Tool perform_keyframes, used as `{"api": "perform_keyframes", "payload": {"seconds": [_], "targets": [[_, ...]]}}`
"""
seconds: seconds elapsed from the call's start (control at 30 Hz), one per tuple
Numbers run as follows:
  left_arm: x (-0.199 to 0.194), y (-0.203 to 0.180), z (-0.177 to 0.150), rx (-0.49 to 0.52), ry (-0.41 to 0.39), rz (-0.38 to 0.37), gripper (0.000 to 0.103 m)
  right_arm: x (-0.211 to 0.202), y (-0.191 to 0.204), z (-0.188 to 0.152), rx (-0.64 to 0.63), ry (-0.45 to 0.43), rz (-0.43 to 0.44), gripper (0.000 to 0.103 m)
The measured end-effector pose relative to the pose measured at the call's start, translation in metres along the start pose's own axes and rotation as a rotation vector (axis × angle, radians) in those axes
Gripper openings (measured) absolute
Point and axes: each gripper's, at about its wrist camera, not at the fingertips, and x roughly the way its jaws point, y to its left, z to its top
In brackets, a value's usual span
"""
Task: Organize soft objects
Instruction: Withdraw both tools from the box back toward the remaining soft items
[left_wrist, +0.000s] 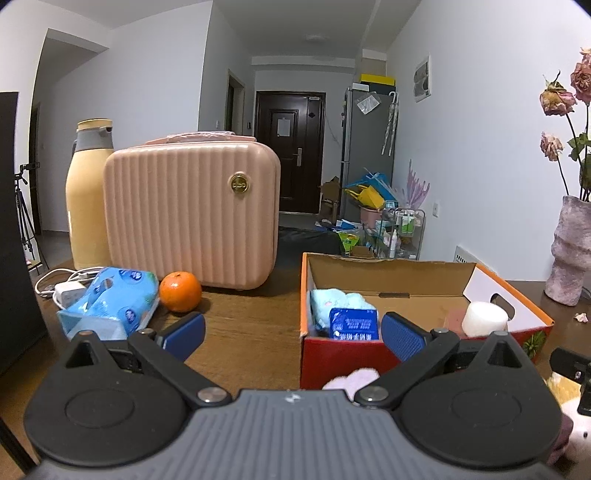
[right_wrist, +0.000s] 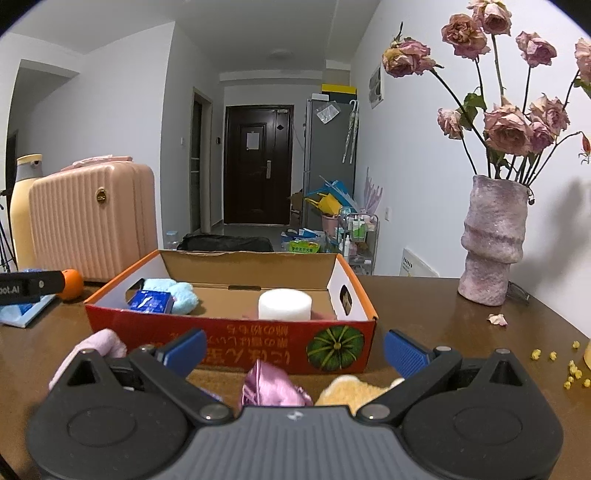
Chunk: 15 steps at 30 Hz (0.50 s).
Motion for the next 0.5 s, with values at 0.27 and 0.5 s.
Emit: {"api": "perform_keyframes", "payload": {"seconds": [0.27,0.5], "targets": [[-0.023,0.008,-0.014,0.025,0.013,0.003,0.103,-0.028,0.003,-0.014,-0.001,-0.009,0.014,0.103],[-0.045,0.011,-0.026,0.056,0.023,-0.015,0.103,-0.050,0.006,-0.028,0.000,-0.007,0.036,0.103]]}}
